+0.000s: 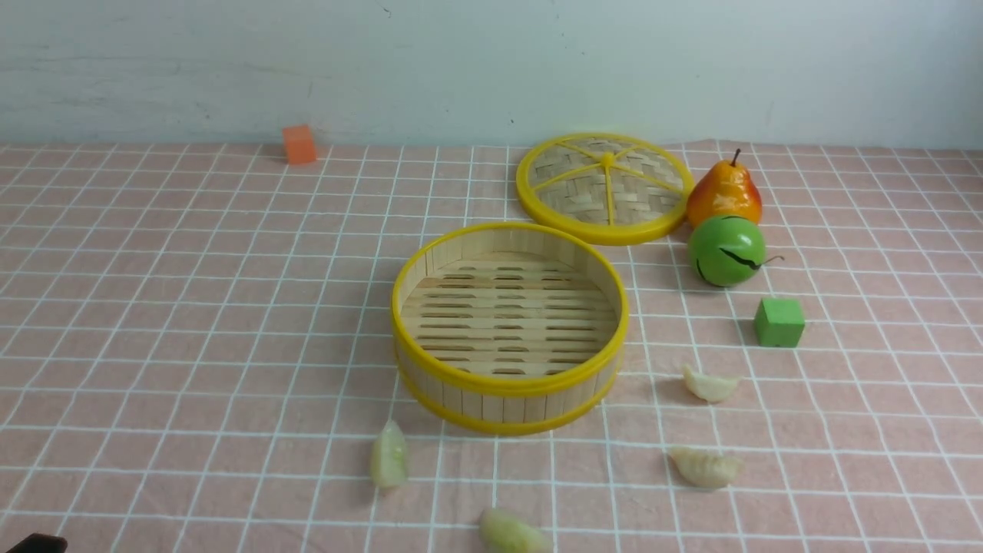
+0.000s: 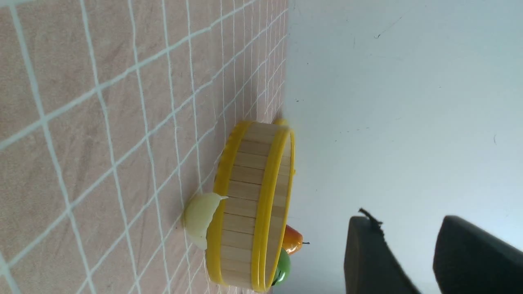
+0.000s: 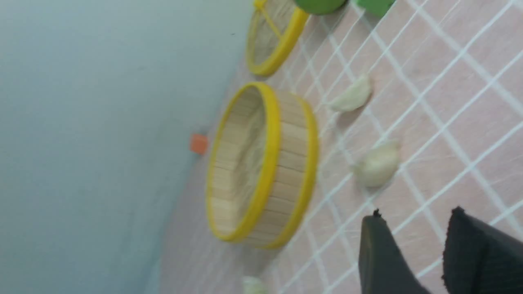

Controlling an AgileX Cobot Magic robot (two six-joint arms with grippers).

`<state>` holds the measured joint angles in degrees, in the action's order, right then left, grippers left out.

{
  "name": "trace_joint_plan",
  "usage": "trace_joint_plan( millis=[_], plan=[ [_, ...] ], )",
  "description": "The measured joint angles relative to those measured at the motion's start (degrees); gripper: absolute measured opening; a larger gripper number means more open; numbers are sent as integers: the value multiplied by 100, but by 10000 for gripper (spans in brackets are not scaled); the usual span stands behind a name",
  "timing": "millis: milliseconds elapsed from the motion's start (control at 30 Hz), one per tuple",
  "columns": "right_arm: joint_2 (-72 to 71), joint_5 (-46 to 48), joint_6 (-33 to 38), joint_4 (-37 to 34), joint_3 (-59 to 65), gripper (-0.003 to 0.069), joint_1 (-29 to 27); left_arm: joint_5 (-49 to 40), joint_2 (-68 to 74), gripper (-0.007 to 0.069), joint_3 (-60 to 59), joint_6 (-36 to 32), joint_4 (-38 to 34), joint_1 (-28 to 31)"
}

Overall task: Put the dumplings into the steamer on the table with the pink tablecloth.
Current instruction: 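Reach for and grasp a dumpling on the table with the left gripper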

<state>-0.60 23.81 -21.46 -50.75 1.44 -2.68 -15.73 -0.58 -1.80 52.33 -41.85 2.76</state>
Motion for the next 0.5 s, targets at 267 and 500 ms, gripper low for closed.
trace_joint_plan(
  millis=[267, 500],
  plan=[
    [0, -236, 541, -417, 0, 239, 0, -258, 0, 238, 188, -1201, -47, 0],
    [0, -330, 1920, -503, -154, 224, 0, -1067, 358, 146, 1717, -4383, 100, 0]
  ],
)
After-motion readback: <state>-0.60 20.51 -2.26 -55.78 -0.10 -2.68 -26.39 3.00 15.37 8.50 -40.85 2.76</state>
